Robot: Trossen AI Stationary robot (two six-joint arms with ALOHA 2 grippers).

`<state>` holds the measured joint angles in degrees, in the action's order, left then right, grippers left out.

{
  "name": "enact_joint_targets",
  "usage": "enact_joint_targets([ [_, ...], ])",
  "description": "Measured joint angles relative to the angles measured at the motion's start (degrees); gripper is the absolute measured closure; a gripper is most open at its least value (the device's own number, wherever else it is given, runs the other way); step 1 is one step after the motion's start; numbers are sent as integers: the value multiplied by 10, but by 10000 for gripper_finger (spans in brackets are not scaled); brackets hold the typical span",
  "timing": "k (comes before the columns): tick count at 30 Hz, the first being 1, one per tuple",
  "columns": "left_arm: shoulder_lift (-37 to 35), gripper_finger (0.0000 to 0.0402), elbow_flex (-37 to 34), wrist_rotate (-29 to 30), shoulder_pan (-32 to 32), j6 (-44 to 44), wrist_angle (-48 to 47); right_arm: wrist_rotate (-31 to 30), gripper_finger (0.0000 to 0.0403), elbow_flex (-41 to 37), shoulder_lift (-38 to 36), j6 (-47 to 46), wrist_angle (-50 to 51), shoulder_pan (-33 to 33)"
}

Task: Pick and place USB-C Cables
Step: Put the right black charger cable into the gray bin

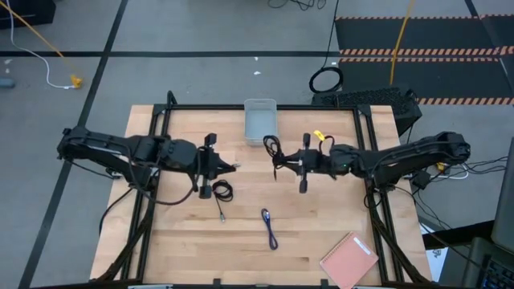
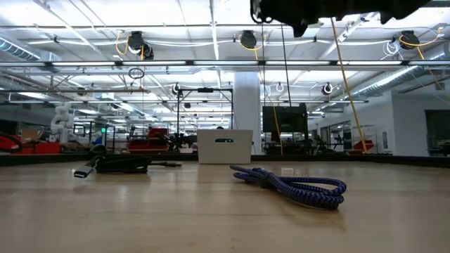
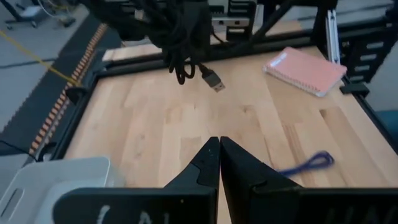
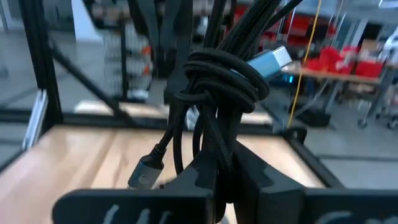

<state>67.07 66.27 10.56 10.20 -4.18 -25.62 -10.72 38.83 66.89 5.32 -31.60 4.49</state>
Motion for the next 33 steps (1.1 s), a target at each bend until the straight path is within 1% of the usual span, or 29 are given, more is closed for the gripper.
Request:
enact_joint_targets([
  [3,0,385,-21,7,-1,-13,54,0,390,-18,0,-2,-62,0],
  [5,0,385,-31,12,-5,-29,99,0,390,-24,5,-3,-83,0],
  [8,0,385,-44,15,-13,-30,169,2,390,-27,12,-2,-84,2],
  [11,0,385,-59,16,-18,-31,240,2,390,-27,22,-10,-115,3],
  [16,11,385,-107,15,-19,-33,353,4,390,-27,24,-9,-133,15],
  [19,15,373,-123,3,-19,-32,426,4,390,-27,24,7,-132,25],
  [22,22,337,-126,-22,-19,-33,434,5,390,-27,24,19,-137,34],
  [24,39,303,-126,-34,-19,-34,454,5,390,-27,24,24,-137,35],
  [27,57,246,-126,-35,-19,-53,468,6,390,-27,24,30,-139,37],
  [30,88,194,-126,-30,-21,-65,515,28,390,-27,24,46,-145,39],
  [33,124,154,-126,-30,-26,-74,582,49,390,-27,24,59,-145,39],
])
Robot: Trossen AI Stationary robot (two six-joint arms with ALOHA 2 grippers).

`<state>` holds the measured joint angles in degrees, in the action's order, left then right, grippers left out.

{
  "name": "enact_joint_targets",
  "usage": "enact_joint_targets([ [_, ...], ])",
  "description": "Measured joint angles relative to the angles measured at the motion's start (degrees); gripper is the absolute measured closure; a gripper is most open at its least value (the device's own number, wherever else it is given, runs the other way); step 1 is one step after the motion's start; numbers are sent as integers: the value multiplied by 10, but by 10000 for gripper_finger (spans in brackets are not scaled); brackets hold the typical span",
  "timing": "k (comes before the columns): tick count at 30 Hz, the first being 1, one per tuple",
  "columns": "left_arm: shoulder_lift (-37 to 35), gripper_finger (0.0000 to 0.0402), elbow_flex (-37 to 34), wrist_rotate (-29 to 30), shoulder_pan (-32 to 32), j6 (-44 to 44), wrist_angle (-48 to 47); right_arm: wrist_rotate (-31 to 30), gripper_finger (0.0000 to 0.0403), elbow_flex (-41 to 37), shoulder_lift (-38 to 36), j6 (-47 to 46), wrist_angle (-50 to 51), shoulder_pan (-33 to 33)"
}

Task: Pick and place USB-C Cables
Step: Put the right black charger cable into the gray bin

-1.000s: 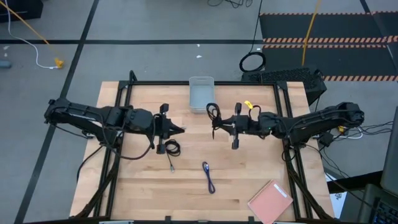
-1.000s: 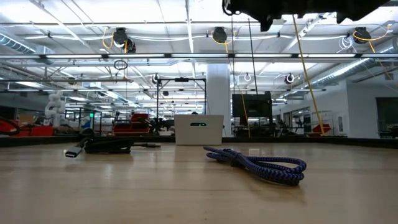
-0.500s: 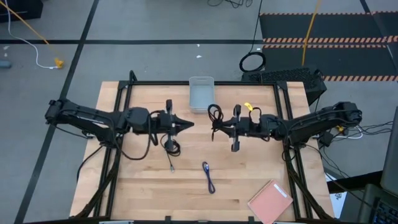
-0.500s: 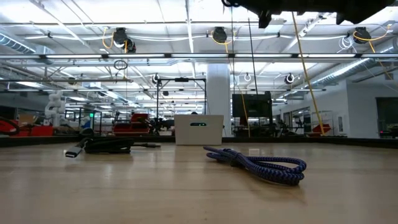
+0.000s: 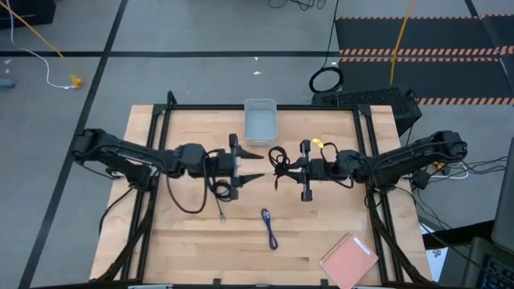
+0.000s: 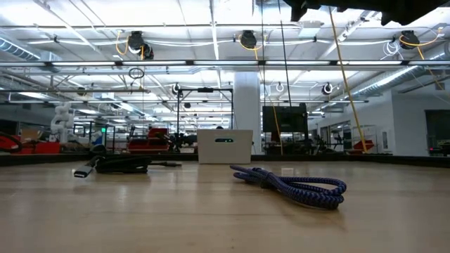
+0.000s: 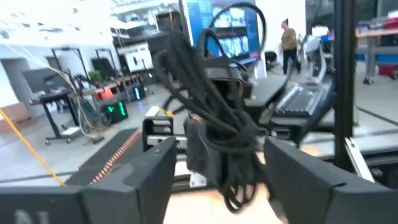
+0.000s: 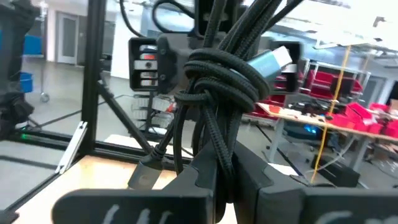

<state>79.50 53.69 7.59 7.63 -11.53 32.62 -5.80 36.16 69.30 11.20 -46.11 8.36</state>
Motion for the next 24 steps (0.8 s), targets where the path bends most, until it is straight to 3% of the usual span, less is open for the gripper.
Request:
enact_joint_targets([
  [7,45,116,0,-2,-6,6,110,0,390,0,0,14,2,0],
  [16,88,143,0,-21,-10,21,206,-1,390,0,0,17,14,0],
  [24,87,165,0,-26,-12,46,212,-3,390,0,0,21,17,-6],
])
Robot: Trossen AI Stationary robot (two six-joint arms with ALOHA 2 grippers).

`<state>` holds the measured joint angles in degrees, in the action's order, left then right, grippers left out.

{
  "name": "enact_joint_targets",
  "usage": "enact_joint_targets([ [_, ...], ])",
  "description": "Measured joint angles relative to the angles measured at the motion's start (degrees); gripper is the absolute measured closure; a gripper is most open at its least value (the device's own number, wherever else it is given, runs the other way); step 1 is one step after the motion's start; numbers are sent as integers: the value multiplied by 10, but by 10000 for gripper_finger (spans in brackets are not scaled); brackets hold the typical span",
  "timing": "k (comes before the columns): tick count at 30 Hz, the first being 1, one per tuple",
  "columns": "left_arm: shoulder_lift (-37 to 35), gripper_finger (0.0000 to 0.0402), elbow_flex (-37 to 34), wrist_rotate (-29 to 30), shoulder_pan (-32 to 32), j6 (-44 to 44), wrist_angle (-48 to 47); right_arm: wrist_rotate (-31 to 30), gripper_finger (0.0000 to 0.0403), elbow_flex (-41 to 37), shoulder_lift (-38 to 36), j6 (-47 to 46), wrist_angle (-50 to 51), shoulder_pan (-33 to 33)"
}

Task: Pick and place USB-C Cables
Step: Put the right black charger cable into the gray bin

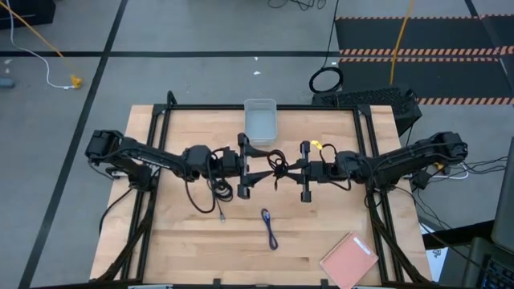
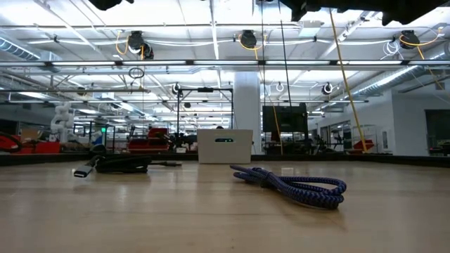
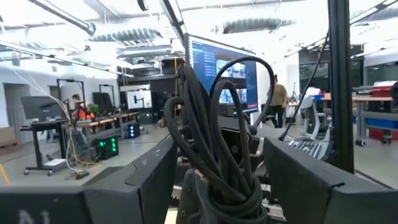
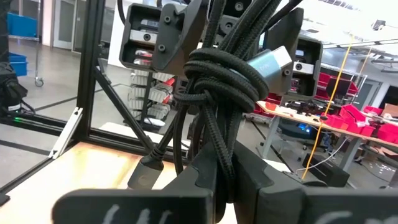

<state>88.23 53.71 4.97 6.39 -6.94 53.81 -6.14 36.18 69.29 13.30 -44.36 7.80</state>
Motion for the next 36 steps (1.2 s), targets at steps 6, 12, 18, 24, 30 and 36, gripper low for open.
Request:
enact_joint_targets([
  [6,0,181,7,-1,-1,11,-11,0,390,0,0,0,1,-2],
  [12,0,192,64,-4,-4,32,-139,0,390,0,0,7,4,-2],
  [18,0,209,77,-4,1,30,-153,0,390,0,0,7,5,-2],
  [24,0,252,77,-5,0,30,-155,0,390,0,0,7,10,-2],
  [30,0,294,77,-5,0,32,-164,0,390,0,0,7,10,-2],
  [36,0,344,77,-7,0,29,-165,-22,389,0,0,7,9,-2],
])
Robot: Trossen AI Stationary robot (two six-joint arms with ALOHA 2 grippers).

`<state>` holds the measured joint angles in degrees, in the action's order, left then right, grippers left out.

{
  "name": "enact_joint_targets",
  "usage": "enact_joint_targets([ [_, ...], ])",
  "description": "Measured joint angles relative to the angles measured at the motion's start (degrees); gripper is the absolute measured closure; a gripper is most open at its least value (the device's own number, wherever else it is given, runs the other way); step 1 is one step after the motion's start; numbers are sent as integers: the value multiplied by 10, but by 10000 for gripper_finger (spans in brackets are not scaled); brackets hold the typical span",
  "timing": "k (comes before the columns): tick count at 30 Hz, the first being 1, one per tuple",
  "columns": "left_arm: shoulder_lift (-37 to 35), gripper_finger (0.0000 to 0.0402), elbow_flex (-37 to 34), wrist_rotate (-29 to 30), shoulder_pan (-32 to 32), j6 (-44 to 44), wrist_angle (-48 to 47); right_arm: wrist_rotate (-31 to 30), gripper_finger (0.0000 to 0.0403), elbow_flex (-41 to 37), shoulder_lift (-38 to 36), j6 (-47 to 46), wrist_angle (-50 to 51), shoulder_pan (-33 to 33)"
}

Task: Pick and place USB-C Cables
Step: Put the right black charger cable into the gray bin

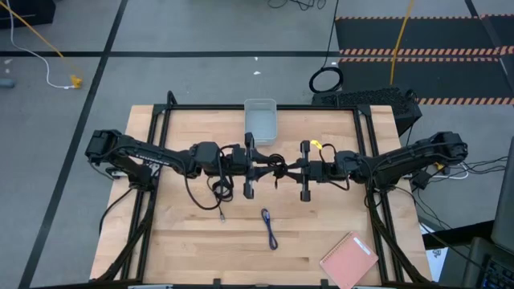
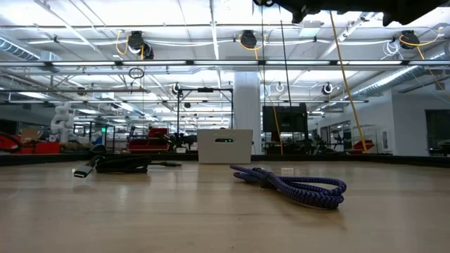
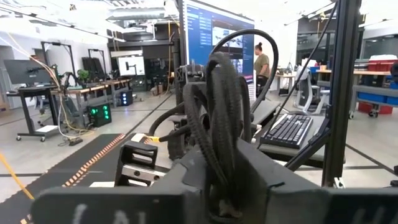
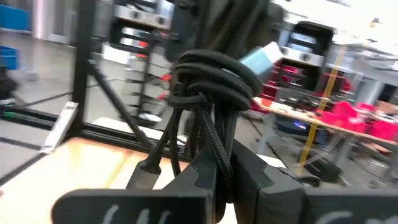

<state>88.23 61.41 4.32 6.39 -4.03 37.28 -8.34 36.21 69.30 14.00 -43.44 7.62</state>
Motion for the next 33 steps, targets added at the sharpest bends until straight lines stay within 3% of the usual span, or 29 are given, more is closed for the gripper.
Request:
enact_joint_targets([
  [6,0,391,0,0,-1,-2,-1,-24,375,0,0,-12,0,0],
  [11,0,375,0,0,-6,-2,-1,-43,340,0,-4,-42,4,0],
  [24,-42,383,0,0,-30,-8,-37,-40,182,0,-75,-99,127,0],
  [28,-74,372,0,0,-48,-15,-67,-68,157,0,-106,-102,160,0],
  [33,-118,391,3,22,-96,-1,-90,-119,150,0,-131,-65,245,-3],
])
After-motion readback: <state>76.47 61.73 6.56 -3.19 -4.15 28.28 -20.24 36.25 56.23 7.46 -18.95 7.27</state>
